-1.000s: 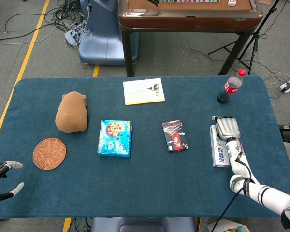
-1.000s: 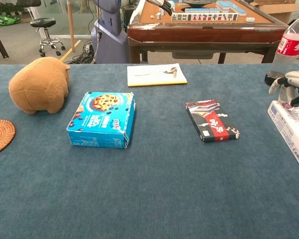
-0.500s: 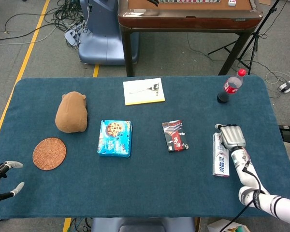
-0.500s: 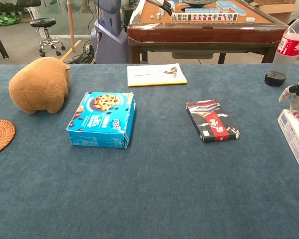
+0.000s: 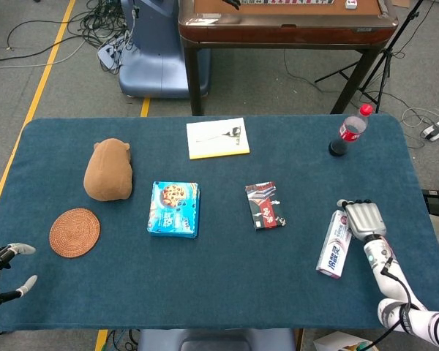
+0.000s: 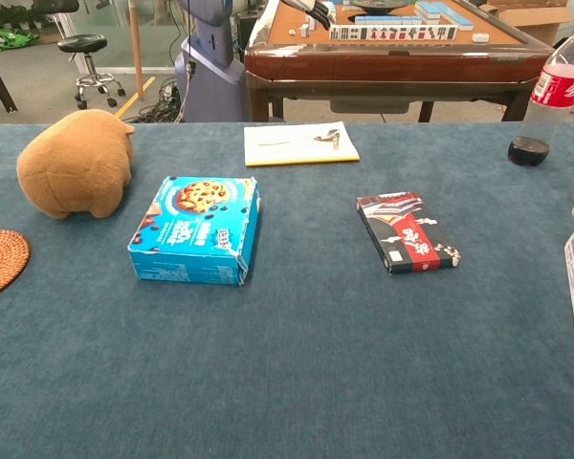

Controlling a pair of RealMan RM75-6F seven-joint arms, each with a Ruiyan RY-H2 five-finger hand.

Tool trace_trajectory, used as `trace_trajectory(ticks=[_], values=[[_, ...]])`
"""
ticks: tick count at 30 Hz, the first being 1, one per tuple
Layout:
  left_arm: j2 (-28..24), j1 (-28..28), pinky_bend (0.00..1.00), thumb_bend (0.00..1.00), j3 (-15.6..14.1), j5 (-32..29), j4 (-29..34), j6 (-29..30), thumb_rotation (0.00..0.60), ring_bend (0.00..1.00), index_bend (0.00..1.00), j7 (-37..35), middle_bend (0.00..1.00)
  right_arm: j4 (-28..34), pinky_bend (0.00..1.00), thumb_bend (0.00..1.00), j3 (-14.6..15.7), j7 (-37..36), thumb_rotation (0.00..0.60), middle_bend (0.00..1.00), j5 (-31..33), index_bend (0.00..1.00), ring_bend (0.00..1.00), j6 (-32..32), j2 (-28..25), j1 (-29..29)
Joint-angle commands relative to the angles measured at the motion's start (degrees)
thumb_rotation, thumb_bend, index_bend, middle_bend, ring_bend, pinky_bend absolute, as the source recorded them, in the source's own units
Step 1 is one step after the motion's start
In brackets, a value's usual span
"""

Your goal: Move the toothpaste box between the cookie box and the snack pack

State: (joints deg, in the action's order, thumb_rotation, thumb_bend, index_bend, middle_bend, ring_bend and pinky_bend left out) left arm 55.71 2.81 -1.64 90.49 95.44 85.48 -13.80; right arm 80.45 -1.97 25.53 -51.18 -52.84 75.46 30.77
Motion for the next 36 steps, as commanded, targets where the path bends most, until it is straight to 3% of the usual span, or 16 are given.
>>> trace_trajectory(ticks=[1, 36], values=[[0.0, 0.0, 0.46, 0.27, 0.0, -0.1, 0.0, 0.0, 0.6, 0.33, 0.35, 0.1, 0.34, 0.3, 0.25, 1.0, 0.6, -0.5, 0.6, 0.36, -0.7, 0.24, 0.26, -0.5, -0.5, -0.8], [0.0, -0.1, 0.46, 0.27, 0.0, 0.2, 0.6, 0.2, 0.6, 0.33, 0.35, 1.0, 0.34, 9.2, 0.25, 1.0, 10.3, -9.8, 0.6, 0.36, -21.9, 0.24, 0.26, -9.3, -8.1, -13.4]])
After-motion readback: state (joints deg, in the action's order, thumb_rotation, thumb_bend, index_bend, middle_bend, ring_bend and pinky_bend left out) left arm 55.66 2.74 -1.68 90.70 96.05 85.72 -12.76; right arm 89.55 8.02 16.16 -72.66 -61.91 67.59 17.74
